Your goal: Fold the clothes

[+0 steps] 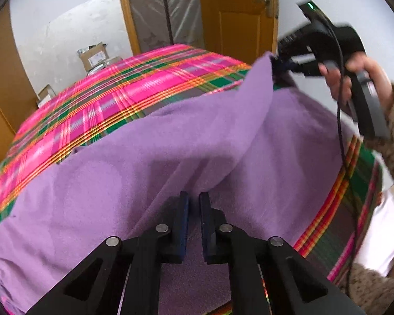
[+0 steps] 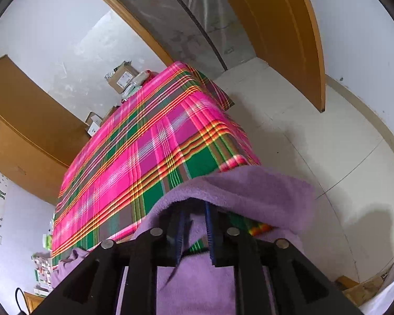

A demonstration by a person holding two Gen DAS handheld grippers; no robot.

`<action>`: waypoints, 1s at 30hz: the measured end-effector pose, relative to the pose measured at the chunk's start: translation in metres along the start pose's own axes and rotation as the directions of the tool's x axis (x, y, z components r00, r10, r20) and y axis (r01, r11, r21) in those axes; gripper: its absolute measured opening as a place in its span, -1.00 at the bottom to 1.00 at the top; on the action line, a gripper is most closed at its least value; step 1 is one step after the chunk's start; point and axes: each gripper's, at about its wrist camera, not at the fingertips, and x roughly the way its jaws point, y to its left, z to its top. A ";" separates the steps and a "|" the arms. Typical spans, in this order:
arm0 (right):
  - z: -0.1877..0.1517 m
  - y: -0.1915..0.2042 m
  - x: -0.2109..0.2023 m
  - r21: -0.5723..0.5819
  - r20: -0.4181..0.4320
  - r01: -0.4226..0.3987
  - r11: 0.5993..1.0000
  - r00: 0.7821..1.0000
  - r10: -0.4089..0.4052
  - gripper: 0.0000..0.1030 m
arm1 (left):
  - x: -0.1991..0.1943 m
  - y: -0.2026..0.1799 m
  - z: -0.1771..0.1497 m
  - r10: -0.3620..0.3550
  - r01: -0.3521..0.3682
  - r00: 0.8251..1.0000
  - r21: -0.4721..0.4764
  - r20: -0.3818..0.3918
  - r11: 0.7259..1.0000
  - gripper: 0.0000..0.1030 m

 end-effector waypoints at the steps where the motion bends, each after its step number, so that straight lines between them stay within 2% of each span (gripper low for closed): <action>1: -0.003 -0.002 -0.004 0.004 0.003 -0.007 1.000 1.000 0.007 -0.67 | -0.001 0.002 0.001 -0.016 0.016 1.000 -0.013 0.004 1.000 -0.89; 4: -0.014 -0.010 -0.016 0.017 0.017 -0.029 0.999 0.999 0.029 -0.64 | -0.010 0.008 0.002 -0.064 0.065 0.998 -0.060 0.025 0.996 -0.89; 8: -0.032 -0.024 -0.037 0.074 0.061 -0.065 0.995 0.996 0.061 -0.61 | -0.029 0.010 0.005 -0.107 0.114 0.990 -0.079 0.088 0.990 -0.89; 11: -0.056 -0.035 -0.047 0.146 0.069 -0.159 0.977 0.986 0.150 -0.51 | -0.044 0.013 0.009 -0.152 0.167 0.978 -0.097 0.141 0.981 -0.92; 16: -0.095 -0.045 -0.044 0.235 0.023 -0.247 0.940 0.968 0.248 -0.50 | -0.048 0.010 0.011 -0.148 0.162 0.977 -0.079 0.153 0.984 -0.92; 19: -0.102 -0.032 -0.044 0.151 0.008 -0.288 0.946 0.957 0.290 -0.49 | -0.040 0.008 0.006 -0.127 0.136 0.986 -0.076 0.112 0.988 -0.87; 22: -0.105 -0.013 -0.038 0.080 -0.048 -0.319 0.944 0.945 0.324 -0.42 | -0.034 0.005 -0.002 -0.110 0.115 0.991 -0.062 0.082 0.991 -0.71; 25: -0.109 0.006 -0.027 0.036 -0.096 -0.338 0.941 0.936 0.340 -0.32 | -0.030 0.006 -0.009 -0.090 0.094 0.994 -0.061 0.060 0.994 -0.67; 30: -0.107 0.025 -0.009 0.002 -0.114 -0.277 0.961 0.954 0.276 -0.23 | -0.027 0.000 -0.020 -0.098 0.099 0.994 -0.027 0.044 0.995 -0.47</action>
